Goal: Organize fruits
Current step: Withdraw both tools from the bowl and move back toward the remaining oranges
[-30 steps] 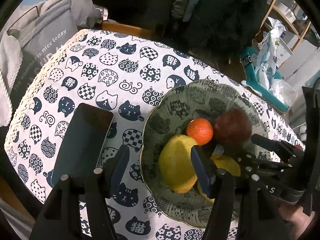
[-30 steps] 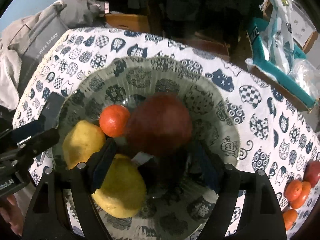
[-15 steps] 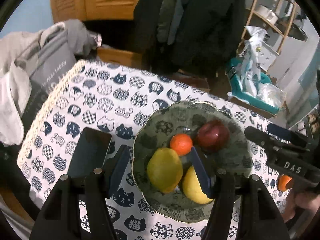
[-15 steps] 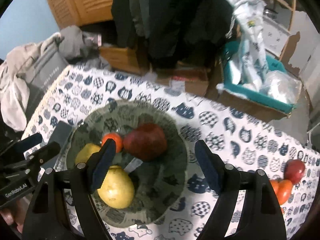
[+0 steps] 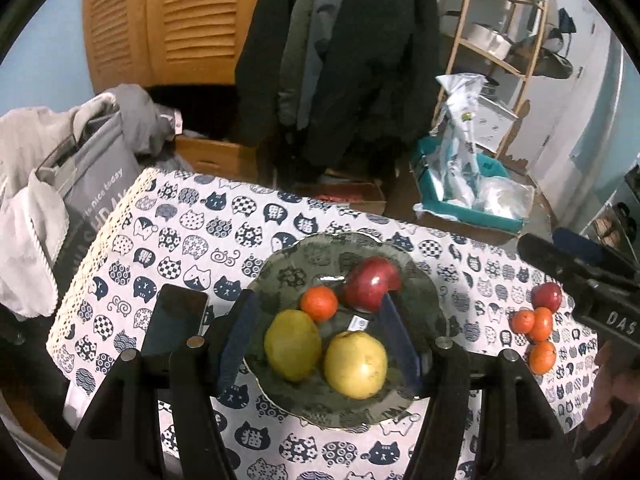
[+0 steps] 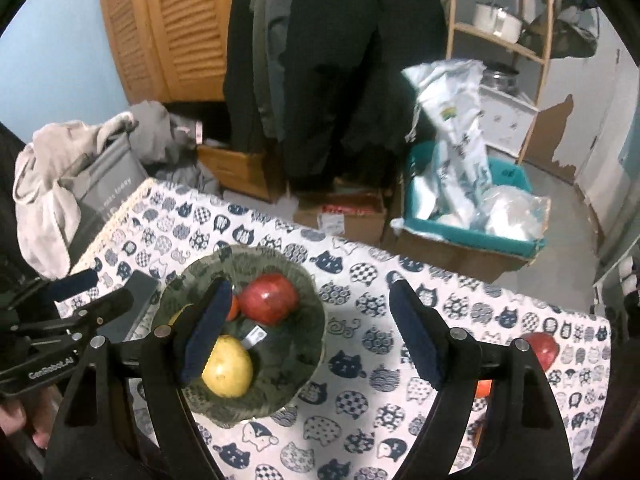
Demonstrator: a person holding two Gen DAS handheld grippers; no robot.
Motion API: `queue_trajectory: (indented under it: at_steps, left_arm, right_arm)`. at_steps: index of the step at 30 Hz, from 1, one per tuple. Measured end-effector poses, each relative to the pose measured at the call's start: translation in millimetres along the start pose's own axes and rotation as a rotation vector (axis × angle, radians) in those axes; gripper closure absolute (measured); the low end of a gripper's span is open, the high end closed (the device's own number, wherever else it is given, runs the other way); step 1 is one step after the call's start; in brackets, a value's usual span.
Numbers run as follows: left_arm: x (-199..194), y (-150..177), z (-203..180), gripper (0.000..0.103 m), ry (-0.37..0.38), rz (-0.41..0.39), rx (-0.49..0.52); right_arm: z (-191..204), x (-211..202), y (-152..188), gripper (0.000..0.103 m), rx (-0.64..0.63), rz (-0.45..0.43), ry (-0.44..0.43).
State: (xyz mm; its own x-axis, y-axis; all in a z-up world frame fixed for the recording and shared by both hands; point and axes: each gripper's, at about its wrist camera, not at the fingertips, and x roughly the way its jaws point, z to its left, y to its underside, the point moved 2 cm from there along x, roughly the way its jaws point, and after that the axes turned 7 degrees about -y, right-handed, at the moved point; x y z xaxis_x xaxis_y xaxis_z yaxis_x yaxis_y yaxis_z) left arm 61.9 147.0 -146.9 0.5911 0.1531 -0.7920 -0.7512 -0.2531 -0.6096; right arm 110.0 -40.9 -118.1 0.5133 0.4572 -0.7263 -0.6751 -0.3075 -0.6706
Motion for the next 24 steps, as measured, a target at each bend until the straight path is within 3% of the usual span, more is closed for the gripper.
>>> queue_trajectory:
  at_steps: [4,15,24]
  left_arm:
    - [-16,1,-11,0.029,0.015,-0.016,0.023]
    - [-65,-3,-54,0.023,0.063,-0.119,0.112]
    - [-83,1,-88,0.016,0.105,-0.135,0.177]
  right_arm:
    - [-7,-27,1,0.022,-0.005,-0.041,0.028]
    - [-35,-89,14,0.022,0.014,-0.115,0.075]
    - [-73,-129,37,0.018,0.062,-0.133,0.131]
